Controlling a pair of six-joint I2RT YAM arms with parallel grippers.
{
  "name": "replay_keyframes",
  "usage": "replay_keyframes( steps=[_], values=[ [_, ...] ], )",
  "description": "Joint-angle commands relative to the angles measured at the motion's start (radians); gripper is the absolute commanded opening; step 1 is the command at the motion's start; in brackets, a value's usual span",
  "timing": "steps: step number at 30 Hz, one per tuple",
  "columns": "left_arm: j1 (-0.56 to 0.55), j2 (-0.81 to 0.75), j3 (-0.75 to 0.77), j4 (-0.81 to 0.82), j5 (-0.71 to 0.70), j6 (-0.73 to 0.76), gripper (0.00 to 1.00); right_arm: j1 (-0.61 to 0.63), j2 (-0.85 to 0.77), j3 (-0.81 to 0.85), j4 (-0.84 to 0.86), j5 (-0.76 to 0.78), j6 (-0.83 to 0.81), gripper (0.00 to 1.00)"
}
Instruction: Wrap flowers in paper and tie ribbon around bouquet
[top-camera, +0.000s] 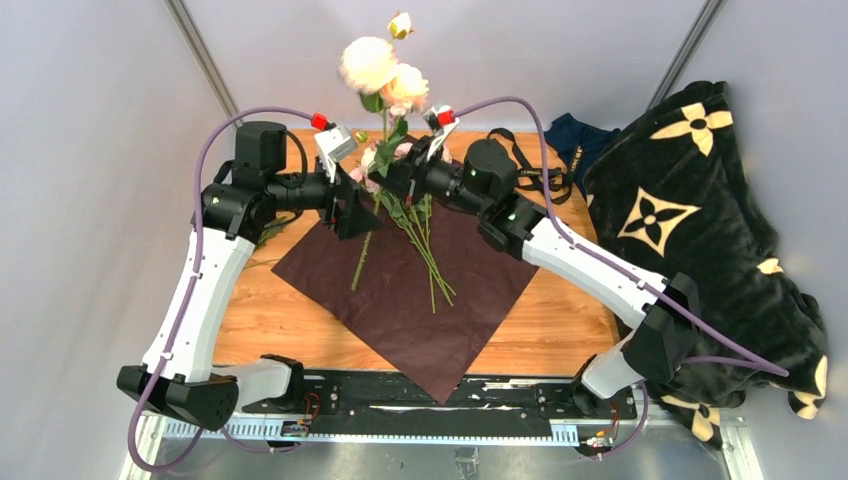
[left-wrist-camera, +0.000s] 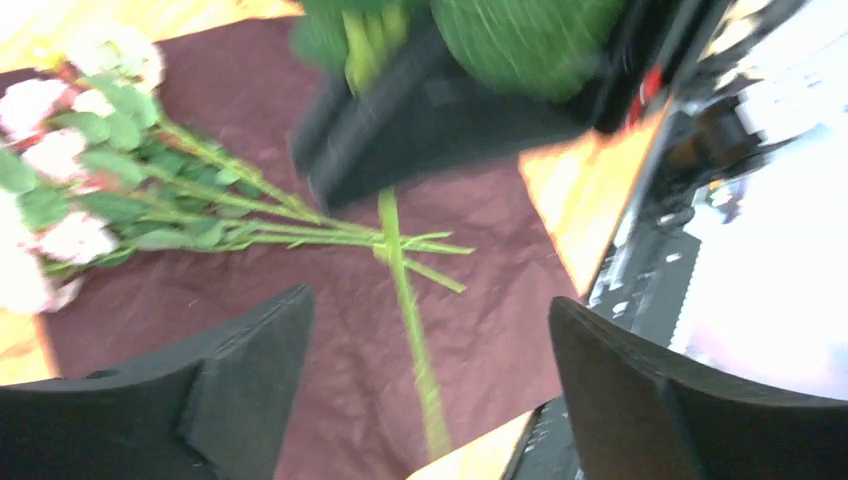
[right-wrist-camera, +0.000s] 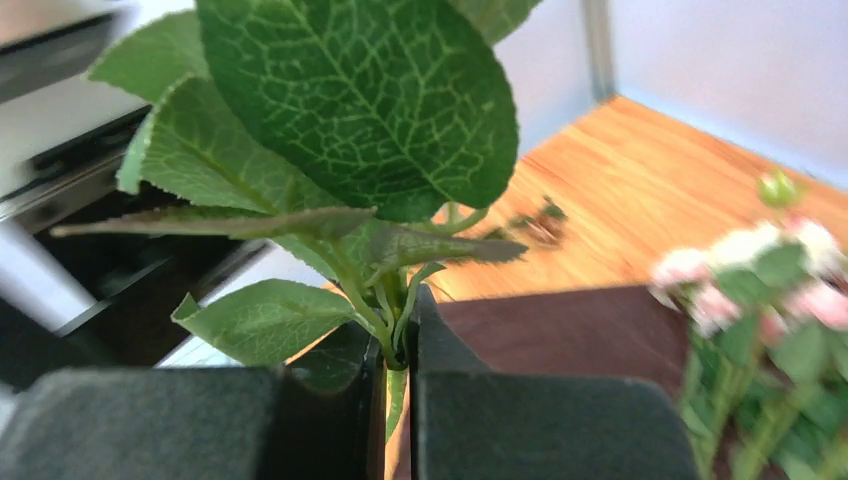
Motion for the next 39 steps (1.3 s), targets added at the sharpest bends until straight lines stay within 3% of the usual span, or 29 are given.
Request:
replay_keyframes(
  steps=[1, 2, 4, 6, 8, 12, 19, 22, 25, 28, 31, 35, 39],
  values=[
    [-0.014, -0.019, 0.041, -0.128, -0.316, 0.119, 1.0, -0.112, 0.062, 0.164, -0.399, 0.179, -0.013, 0.0],
    [-0.012, -0.016, 0.033, -0.137, -0.503, 0.161, 1.0, -0.14, 0.121, 0.256, -0.565, 0.164, -0.036, 0.0],
    [0.011, -0.007, -0.028, -0.137, -0.727, 0.251, 1.0, -0.17, 0.278, 0.462, -0.901, 0.194, -0.139, 0.0],
    [0.082, 0.009, -0.084, -0.137, -0.81, 0.304, 1.0, -0.176, 0.429, 0.61, -1.123, 0.223, -0.197, 0.0],
    [0.188, 0.031, -0.133, -0.135, -0.807, 0.351, 1.0, -0.179, 0.528, 0.673, -1.196, 0.215, -0.217, 0.0],
    [0.368, 0.098, -0.205, -0.081, -0.935, 0.408, 1.0, -0.177, 0.68, 0.758, -1.17, 0.265, -0.217, 0.0],
    [0.525, 0.193, -0.311, 0.029, -1.016, 0.494, 1.0, -0.176, 0.918, 0.961, -1.187, 0.404, -0.233, 0.0],
    [0.574, 0.257, -0.348, 0.089, -1.036, 0.519, 0.99, -0.178, 0.949, 0.98, -1.182, 0.445, -0.208, 0.11],
    [0.611, 0.347, -0.358, 0.121, -1.042, 0.553, 0.94, -0.178, 0.933, 0.965, -1.171, 0.472, -0.198, 0.4],
    [0.625, 0.448, -0.359, 0.142, -1.042, 0.603, 0.86, -0.175, 0.886, 0.936, -1.168, 0.488, -0.208, 0.59],
    [0.624, 0.522, -0.357, 0.198, -1.045, 0.63, 0.82, -0.165, 0.802, 0.873, -1.16, 0.489, -0.224, 0.62],
    [0.625, 0.618, -0.31, 0.266, -1.077, 0.611, 0.68, -0.141, 0.667, 0.727, -1.107, 0.481, -0.246, 0.62],
    [0.625, 0.694, -0.268, 0.251, -1.029, 0.608, 0.66, -0.129, 0.568, 0.622, -1.084, 0.479, -0.251, 0.62]
  ],
)
